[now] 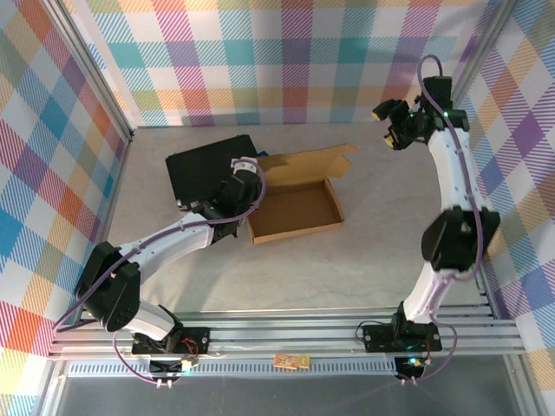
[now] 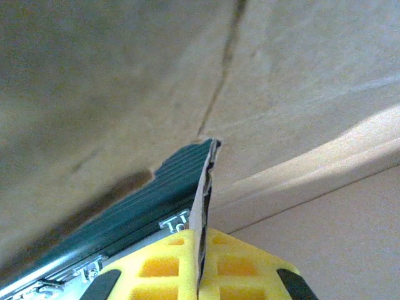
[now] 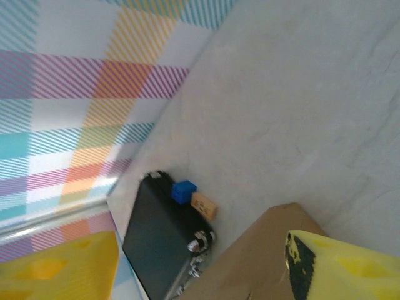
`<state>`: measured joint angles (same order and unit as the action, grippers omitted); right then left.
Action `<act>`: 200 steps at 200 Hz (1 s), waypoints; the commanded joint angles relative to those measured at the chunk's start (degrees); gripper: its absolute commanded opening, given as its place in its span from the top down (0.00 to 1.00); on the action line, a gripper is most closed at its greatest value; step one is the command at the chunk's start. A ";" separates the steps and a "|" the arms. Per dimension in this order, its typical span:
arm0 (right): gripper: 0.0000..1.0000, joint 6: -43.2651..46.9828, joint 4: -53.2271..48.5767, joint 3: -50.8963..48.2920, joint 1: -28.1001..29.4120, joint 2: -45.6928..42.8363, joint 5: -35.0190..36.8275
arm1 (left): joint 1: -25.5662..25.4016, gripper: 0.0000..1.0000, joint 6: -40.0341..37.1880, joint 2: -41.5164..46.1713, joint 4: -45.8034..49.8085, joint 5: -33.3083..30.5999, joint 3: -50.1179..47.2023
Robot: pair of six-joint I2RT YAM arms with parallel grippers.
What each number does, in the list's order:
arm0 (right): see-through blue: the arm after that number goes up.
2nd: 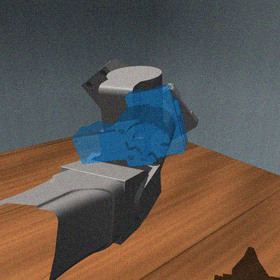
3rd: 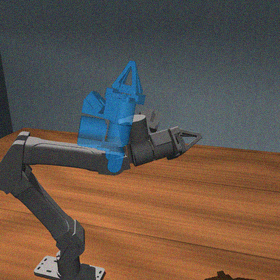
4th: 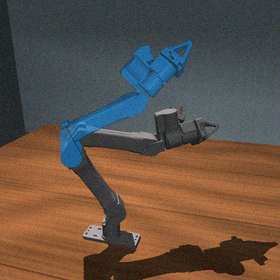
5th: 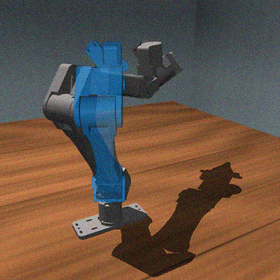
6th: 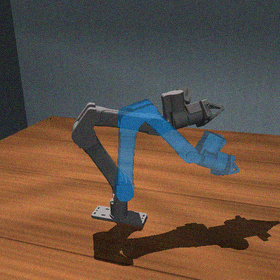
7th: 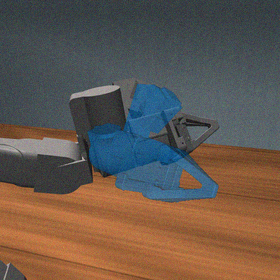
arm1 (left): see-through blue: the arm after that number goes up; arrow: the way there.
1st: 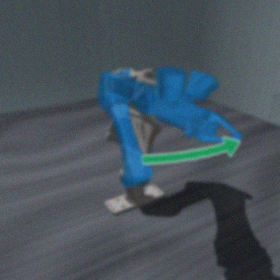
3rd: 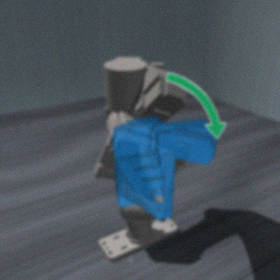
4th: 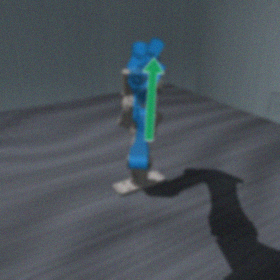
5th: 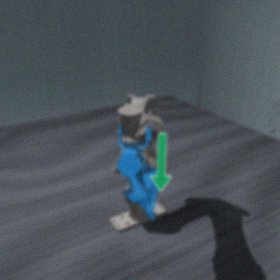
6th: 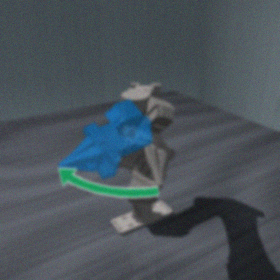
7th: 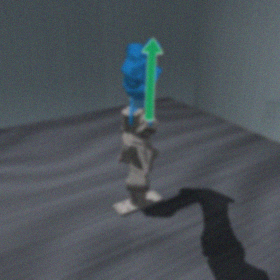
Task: Fold the paper box
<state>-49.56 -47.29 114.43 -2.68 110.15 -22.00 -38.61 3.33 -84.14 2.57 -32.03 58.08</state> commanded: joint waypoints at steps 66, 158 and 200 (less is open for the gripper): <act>0.33 -4.94 -6.80 -2.81 4.17 8.52 -18.40 | -1.12 1.00 -0.08 2.27 -3.66 0.21 -1.43; 0.35 -10.38 0.09 -14.21 5.19 3.66 -21.88 | -1.07 1.00 -0.08 -0.06 -4.67 1.36 0.30; 0.37 -13.57 3.72 -15.60 6.43 4.07 -23.76 | -1.09 1.00 0.09 0.03 -5.23 1.62 0.24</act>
<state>-60.36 -45.69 99.50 2.61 115.70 -42.89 -38.87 3.36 -83.92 0.40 -31.00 57.14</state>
